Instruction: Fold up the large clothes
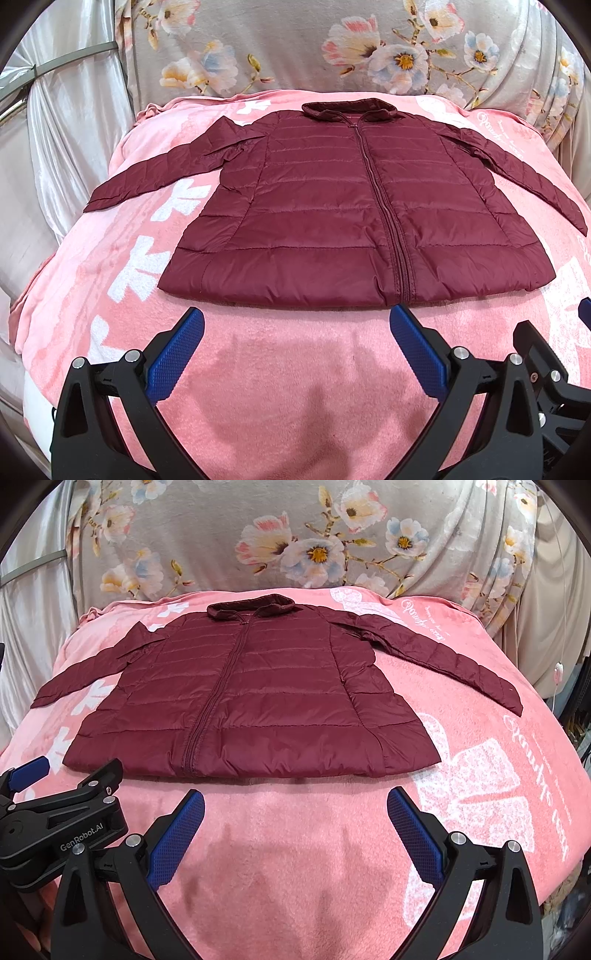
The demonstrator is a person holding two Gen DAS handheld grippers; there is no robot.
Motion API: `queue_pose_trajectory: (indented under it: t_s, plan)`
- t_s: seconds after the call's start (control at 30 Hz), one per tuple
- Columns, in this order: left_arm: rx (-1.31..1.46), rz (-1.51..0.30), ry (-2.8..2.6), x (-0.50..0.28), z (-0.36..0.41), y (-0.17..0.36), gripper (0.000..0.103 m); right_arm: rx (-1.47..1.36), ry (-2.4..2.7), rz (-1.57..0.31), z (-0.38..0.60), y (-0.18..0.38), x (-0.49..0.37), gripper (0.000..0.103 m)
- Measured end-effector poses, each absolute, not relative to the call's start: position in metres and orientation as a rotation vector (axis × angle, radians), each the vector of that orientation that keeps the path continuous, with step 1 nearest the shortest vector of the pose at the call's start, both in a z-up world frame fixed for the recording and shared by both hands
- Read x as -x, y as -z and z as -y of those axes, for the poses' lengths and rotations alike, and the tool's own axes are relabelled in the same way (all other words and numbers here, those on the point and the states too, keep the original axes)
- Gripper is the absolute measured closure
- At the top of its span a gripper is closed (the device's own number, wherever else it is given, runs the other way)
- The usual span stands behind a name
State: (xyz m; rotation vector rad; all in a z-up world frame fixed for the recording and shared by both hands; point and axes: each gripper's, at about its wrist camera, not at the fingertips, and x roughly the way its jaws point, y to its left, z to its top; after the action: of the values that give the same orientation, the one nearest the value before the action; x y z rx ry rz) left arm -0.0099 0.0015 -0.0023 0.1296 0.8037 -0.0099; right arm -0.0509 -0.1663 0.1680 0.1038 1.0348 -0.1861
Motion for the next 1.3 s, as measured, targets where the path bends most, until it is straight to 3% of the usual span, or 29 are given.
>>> queue_pose_trajectory:
  t_s: [1.3]
  plan:
    - [-0.122,-0.802,0.004,0.0092,-0.005,0.0034,0.005,-0.094,0.189,-1.029,0.1608,-0.1666,0.0488,0.006]
